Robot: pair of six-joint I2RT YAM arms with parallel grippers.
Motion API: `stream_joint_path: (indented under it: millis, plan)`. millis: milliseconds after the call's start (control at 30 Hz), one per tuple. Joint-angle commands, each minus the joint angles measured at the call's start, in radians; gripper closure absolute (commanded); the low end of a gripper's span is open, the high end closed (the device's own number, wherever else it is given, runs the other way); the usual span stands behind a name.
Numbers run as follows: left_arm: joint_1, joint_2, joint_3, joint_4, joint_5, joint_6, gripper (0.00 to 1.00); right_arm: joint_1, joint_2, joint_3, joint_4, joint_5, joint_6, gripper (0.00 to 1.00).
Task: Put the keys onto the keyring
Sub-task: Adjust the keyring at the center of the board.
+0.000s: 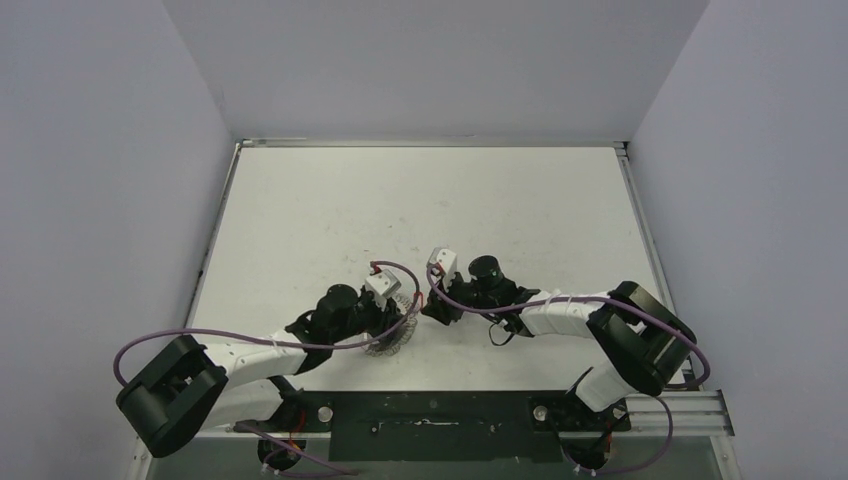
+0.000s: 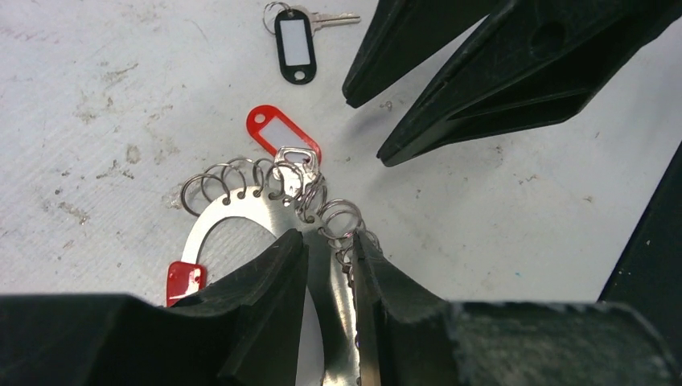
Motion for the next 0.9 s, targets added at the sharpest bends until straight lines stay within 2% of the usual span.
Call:
stream_joint_path:
  millis: [0, 267, 733, 867]
  plan:
    - [0.051, 0.02, 0.042, -0.022, 0.093, -0.058, 0.74, -0.005, 0.013, 0.046, 0.073, 0.004, 0.045, 0.65]
    - [0.059, 0.131, 0.078, 0.019, 0.163, -0.033, 0.71, -0.005, 0.008, 0.041, 0.058, 0.021, 0.051, 0.67]
    - [0.055, 0.199, 0.077, 0.102, 0.088, 0.114, 0.72, -0.005, 0.008, 0.032, 0.053, 0.025, 0.048, 0.69]
    - [0.056, 0.247, 0.099, 0.107, 0.106, 0.134, 0.79, -0.007, 0.01, 0.031, 0.051, 0.025, 0.045, 0.69]
